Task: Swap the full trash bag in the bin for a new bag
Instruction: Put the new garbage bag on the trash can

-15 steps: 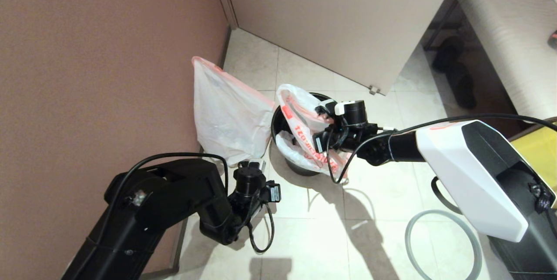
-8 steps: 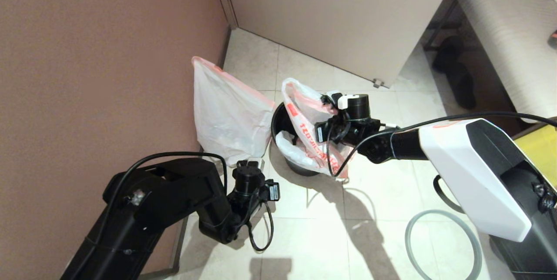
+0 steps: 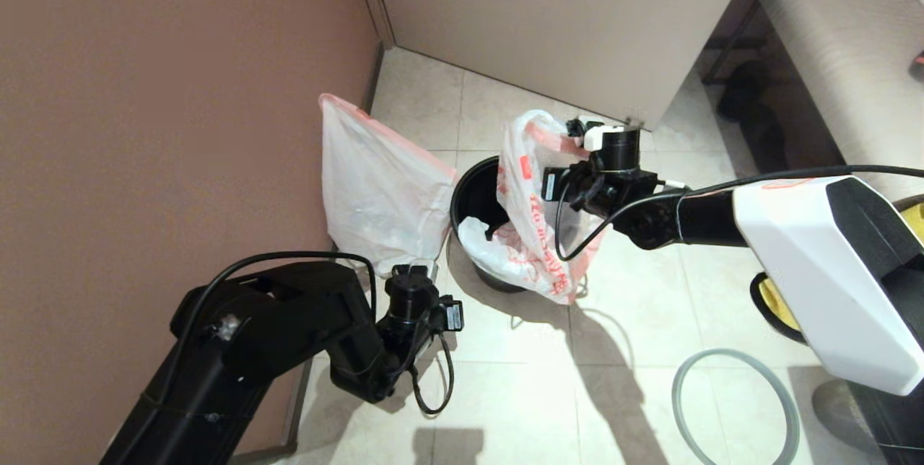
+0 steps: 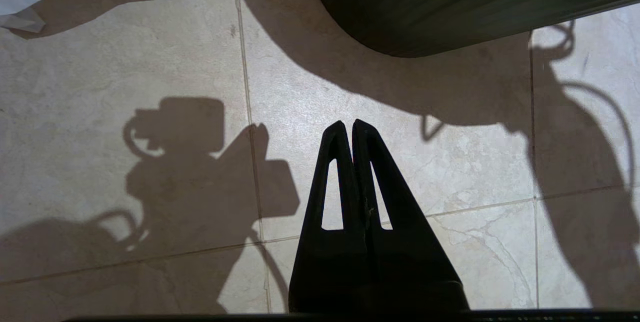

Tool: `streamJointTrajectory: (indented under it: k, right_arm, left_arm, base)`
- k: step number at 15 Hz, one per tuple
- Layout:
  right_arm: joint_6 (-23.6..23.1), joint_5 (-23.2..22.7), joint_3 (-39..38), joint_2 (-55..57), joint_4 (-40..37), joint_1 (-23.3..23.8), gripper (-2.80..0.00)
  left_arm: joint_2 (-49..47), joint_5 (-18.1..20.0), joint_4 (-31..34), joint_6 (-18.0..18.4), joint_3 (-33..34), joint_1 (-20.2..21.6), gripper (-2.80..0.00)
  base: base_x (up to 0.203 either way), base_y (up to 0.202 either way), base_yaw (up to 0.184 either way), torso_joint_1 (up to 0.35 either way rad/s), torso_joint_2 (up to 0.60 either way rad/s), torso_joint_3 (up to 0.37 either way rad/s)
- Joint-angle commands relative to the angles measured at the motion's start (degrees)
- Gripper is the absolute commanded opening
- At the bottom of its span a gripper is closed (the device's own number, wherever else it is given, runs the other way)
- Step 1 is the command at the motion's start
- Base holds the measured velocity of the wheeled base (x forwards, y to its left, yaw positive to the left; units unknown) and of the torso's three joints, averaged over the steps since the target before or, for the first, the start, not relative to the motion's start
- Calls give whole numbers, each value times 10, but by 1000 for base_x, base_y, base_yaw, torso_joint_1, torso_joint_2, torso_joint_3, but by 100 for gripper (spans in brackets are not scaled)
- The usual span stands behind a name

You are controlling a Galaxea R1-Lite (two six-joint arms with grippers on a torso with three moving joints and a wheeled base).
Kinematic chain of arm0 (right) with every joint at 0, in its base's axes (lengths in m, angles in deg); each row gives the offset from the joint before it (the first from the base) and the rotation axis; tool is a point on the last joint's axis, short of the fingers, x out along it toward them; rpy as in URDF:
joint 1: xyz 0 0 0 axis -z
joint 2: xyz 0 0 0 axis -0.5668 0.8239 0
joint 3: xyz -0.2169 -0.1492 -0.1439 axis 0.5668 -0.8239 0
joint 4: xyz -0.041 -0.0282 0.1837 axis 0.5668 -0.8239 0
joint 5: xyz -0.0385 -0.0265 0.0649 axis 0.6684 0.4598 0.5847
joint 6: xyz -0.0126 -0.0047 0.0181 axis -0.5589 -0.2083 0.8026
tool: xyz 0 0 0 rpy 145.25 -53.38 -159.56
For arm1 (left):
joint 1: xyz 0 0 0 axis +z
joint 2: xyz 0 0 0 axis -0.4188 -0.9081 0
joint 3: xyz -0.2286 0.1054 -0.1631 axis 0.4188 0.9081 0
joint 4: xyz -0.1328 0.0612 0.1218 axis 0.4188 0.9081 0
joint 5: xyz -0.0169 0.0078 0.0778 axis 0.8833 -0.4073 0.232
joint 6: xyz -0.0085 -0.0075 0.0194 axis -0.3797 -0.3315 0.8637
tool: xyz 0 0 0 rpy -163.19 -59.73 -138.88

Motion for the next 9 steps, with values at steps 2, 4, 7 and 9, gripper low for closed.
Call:
streamJointTrajectory:
  k: [2, 4, 7, 9]
  right_arm:
    - [8, 2, 0, -23, 2, 13, -280]
    - [33, 2, 0, -44, -1, 17, -280]
    - [65, 14, -52, -85, -55, 3, -280]
    - [82, 16, -106, -126, -113, -11, -280]
  left_arm:
    - [0, -1, -3, 0, 0, 0, -280]
    - [0, -1, -3, 0, 0, 0, -280]
    - [0, -1, -3, -1, 0, 0, -280]
    - [0, -1, -3, -1, -1, 0, -280]
  base:
    - [0, 0, 0, 0, 0, 0]
    - [0, 0, 0, 0, 0, 0]
    - [0, 0, 0, 0, 0, 0]
    - [0, 0, 0, 0, 0, 0]
